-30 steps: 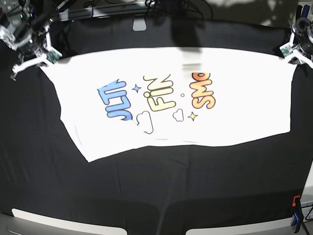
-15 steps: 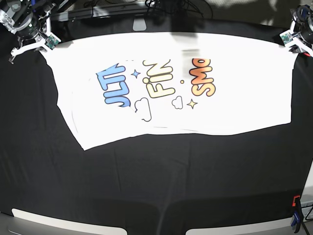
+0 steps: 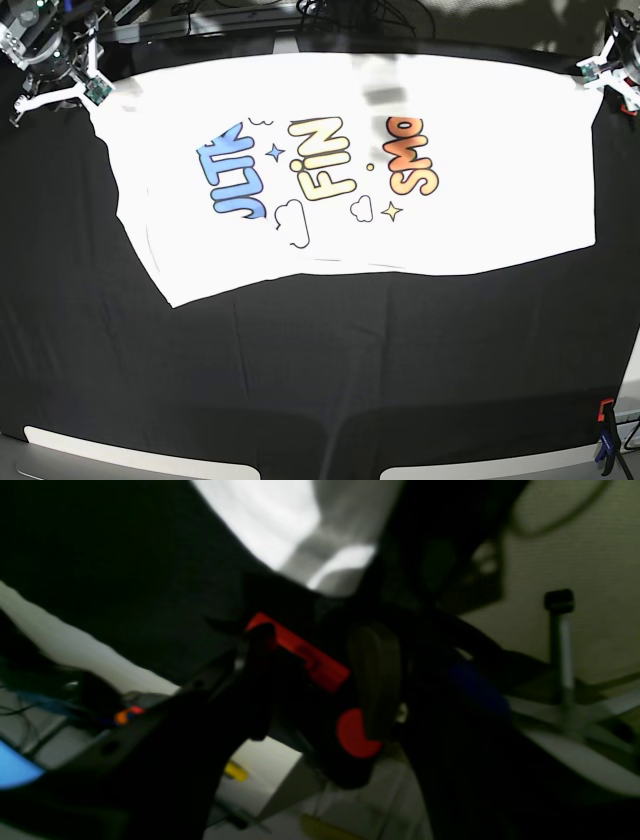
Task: Layout the t-shirt on the table in an organized manner, then fold the t-shirt properly
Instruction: 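Release the shirt and move both grippers toward the shirt sides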
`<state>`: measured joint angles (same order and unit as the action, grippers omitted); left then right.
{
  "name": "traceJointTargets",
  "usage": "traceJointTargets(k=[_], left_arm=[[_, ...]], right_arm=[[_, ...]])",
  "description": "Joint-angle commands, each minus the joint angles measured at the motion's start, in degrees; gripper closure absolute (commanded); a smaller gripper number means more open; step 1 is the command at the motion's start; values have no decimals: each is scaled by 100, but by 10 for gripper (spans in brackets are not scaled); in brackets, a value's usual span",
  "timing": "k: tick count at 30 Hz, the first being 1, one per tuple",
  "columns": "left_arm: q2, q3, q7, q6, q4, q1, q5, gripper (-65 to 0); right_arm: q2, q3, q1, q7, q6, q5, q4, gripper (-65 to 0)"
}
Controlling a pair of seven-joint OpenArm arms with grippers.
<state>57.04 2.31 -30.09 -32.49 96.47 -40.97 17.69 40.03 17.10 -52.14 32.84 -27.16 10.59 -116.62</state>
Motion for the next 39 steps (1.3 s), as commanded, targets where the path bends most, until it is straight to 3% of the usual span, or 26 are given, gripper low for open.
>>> traceJointTargets(k=[1, 4, 8, 11, 14, 21, 25, 29, 34, 39], left_arm=[[181, -24, -48, -114, -4, -63, -247, -262], [297, -365, 72, 37, -4, -44, -699, -262], [188, -1316, 573, 31, -15, 24, -1635, -262], [-149, -2048, 1001, 28, -107, 319, -2483, -262], [-614, -2448, 1176, 11, -400, 931, -3233, -262], [-1473, -2498, 1104, -11, -1742, 2710, -4295, -260], [-1836, -2498, 684, -15, -2756, 3681, -4680, -260], [-2092, -2496, 459, -184, -3823, 4599, -4616, -260], [-2109, -2352, 302, -273, -4841, 5362, -4625, -260], [-2116, -2055, 125, -514, -5182, 5554, -4669, -260]], right_arm=[[94, 83, 17, -35, 85, 46, -72, -195], [92, 168, 229, -44, 306, -227, -72, -195], [90, 363, 719, -44, 494, -1196, -70, -196], [46, 398, 1128, -39, 492, -1867, -66, -239], [-114, 389, 1550, -48, 490, -2037, -15, -308], [-557, 389, 2745, -37, 487, -2778, 323, -316], [-876, 387, 3213, -20, 487, -2778, 645, -316], [-1172, 387, 3438, -20, 487, -2778, 918, -316], [-1458, 387, 3469, -13, 485, -2776, 962, -316], [-1475, 382, 3539, -20, 470, -2771, 962, -316]])
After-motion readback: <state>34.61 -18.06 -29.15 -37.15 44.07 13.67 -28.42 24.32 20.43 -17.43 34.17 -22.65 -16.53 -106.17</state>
